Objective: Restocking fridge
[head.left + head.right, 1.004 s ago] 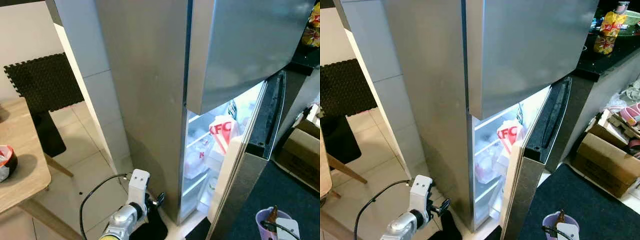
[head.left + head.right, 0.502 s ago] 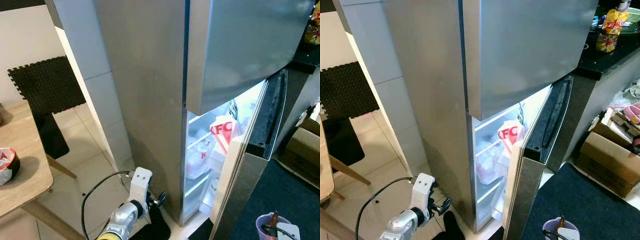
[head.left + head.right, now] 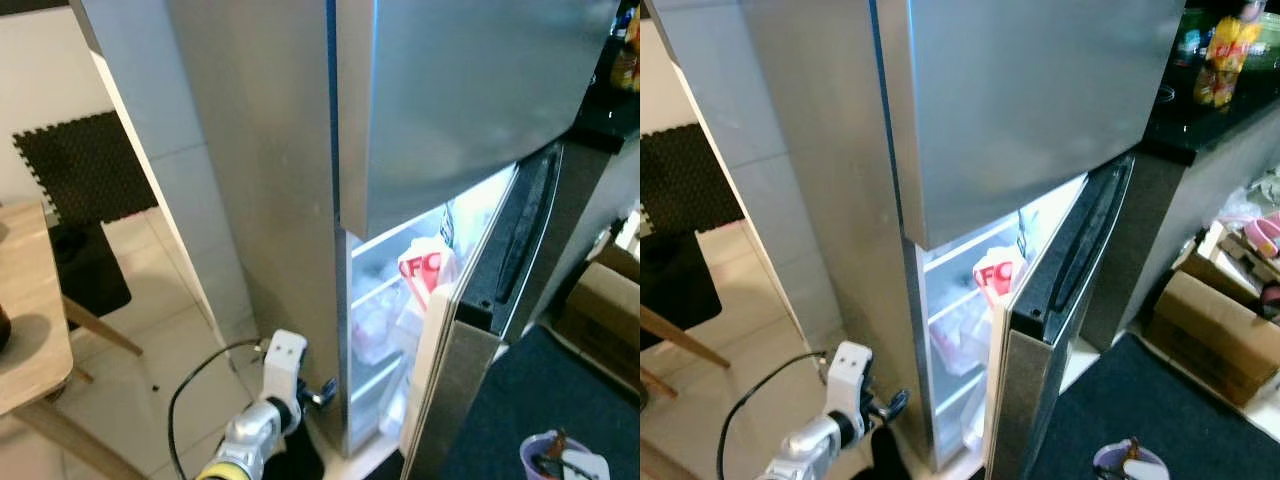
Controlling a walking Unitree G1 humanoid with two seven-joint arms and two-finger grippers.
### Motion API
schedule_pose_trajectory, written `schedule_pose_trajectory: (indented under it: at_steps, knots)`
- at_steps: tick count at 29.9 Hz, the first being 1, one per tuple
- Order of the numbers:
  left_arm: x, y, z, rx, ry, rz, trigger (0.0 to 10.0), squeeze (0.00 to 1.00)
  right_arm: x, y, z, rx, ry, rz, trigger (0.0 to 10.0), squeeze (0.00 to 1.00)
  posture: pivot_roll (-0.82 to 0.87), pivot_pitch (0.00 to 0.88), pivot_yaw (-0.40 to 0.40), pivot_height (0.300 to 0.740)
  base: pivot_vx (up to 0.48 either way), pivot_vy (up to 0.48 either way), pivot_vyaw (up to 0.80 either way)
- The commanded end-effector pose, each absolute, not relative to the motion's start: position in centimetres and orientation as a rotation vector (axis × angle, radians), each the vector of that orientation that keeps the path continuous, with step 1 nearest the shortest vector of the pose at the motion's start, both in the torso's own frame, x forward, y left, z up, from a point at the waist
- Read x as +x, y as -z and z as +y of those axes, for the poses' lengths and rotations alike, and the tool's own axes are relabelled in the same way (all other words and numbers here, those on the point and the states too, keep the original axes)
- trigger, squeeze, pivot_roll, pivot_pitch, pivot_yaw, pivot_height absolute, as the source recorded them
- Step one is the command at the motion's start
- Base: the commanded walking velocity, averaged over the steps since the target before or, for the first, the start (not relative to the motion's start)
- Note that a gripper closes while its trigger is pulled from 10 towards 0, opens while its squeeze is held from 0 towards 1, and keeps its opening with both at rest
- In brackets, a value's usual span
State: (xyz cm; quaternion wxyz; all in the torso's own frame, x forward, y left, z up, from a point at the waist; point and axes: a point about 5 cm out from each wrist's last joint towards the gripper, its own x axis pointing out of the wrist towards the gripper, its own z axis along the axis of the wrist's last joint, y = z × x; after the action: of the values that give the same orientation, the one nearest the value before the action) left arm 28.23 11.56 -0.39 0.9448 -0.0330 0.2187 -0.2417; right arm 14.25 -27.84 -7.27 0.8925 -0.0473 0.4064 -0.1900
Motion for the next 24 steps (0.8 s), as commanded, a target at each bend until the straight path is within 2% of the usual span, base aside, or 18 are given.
schedule_pose_trajectory:
  at_steps: [1,3,24]
  knots:
    - [27.81,0.82,11.81,-0.07,0.484,0.462,10.0,0.0,14.4,7.32,-27.52,-0.091,0.382,0.837,10.0,0.0,-0.14,0.006,0.033,0.74,0.0,-0.394,0.0]
    - [27.76,0.84,11.86,-0.089,0.477,0.46,10.0,0.0,14.55,7.26,-27.49,-0.095,0.376,0.834,10.0,0.0,-0.14,0.007,0.031,0.74,0.0,-0.309,0.0]
    - [27.53,0.81,11.8,-0.128,0.485,0.439,10.0,0.0,14.81,7.16,-27.33,-0.112,0.345,0.824,10.0,0.0,-0.14,0.021,0.027,0.74,0.0,0.0,0.0]
